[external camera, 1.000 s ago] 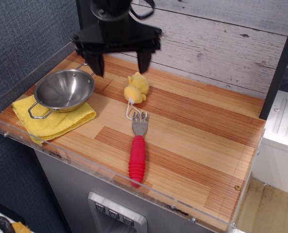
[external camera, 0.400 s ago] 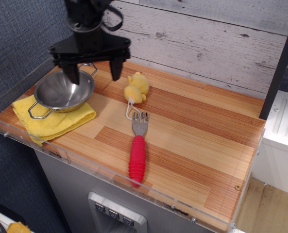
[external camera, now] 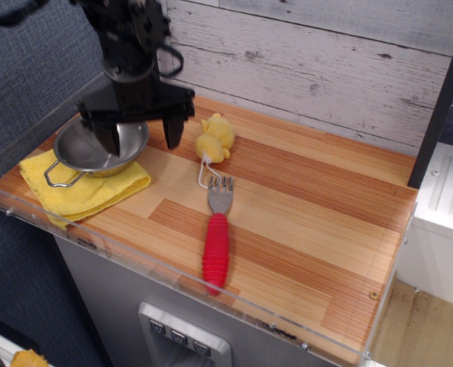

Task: Place the pot to the right of the spoon.

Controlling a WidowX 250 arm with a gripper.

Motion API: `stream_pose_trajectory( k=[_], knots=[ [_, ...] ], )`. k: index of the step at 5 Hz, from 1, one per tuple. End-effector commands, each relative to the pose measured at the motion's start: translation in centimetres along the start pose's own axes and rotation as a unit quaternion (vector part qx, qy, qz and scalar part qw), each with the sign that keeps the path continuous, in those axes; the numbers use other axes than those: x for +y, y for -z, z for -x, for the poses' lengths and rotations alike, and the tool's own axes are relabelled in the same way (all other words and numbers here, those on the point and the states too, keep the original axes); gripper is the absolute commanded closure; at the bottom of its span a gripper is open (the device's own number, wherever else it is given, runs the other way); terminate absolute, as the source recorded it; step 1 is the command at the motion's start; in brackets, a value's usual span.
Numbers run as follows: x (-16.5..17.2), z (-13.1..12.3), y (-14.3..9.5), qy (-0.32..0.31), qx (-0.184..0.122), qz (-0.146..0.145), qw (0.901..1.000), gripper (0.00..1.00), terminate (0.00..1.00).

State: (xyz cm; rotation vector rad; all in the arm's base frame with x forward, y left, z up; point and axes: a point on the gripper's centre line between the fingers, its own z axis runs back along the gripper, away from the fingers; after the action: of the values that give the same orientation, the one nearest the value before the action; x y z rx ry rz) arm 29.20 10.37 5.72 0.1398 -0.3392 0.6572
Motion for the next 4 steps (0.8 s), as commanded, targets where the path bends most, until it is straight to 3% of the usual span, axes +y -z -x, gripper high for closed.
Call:
stream_pose_trajectory(
  k=[1,2,3,4],
  knots=[
    [0.30,-0.95,1.61,0.001,0.000,-0.003,1.0000,0.00,0.00],
    [0.22,-1.00,2.01,0.001,0.008,-0.003,1.0000,0.00,0.00],
    [0.30,-1.09,1.86,-0.001,0.007,0.002,1.0000,1.00,0.00],
    [-0.05,-0.73,1.66,0.009,0.012,0.005,0.9999,1.00,0.00]
  ],
)
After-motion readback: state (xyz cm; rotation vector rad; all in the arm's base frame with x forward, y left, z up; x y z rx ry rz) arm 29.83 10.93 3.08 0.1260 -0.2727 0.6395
